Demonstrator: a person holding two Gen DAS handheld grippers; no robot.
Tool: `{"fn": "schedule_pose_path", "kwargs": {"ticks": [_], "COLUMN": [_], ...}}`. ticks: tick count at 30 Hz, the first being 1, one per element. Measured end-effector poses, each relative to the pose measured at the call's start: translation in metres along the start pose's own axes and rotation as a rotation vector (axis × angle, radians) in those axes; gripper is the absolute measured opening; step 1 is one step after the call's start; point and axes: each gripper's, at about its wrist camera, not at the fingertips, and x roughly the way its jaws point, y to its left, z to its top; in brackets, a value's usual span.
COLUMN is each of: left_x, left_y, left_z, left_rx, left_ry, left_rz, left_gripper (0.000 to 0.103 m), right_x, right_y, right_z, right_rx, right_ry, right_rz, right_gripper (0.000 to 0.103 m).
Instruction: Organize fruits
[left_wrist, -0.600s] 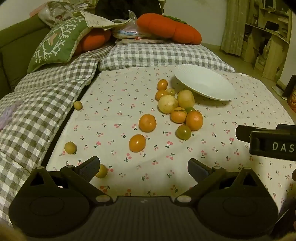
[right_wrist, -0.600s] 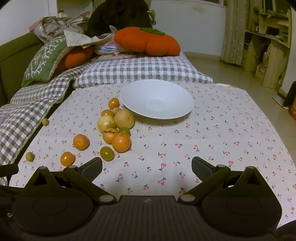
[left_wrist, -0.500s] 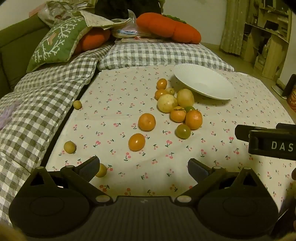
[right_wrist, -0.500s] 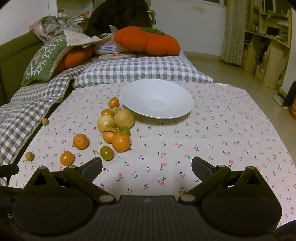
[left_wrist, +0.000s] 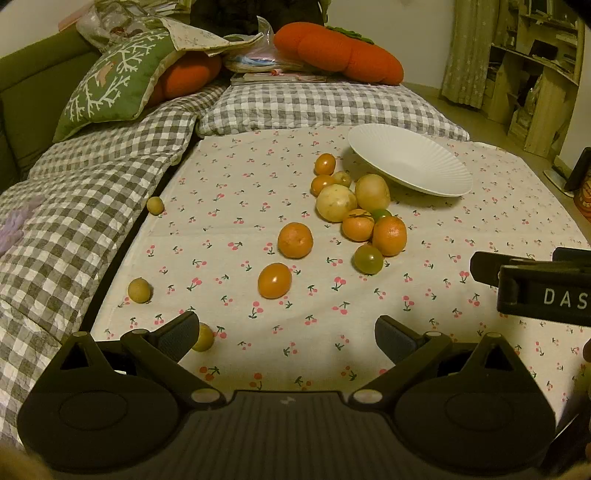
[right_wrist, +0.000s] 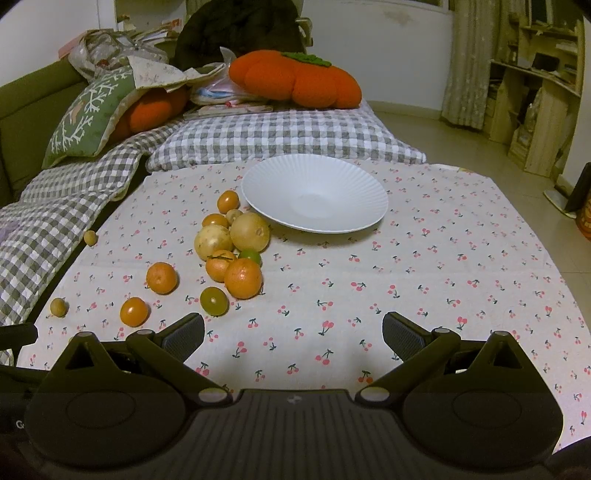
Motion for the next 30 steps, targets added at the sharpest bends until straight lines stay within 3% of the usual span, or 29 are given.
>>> {"fn": "schedule_pose_path", "kwargs": {"ticks": [30], "left_x": [0.0004], "left_y": [0.0008], "left_z": [-0.0010], "left_rx": [-0.002], "left_ry": [0.002], "left_rz": [-0.003], "left_gripper": [0.092], "right_x": [0.0014], "right_y": [0.0077], "right_z": [-0.0031], "right_rx": [-0.044], "right_ry": [-0.020], "right_rz": [-0.012], "right_gripper": [0.103]}}
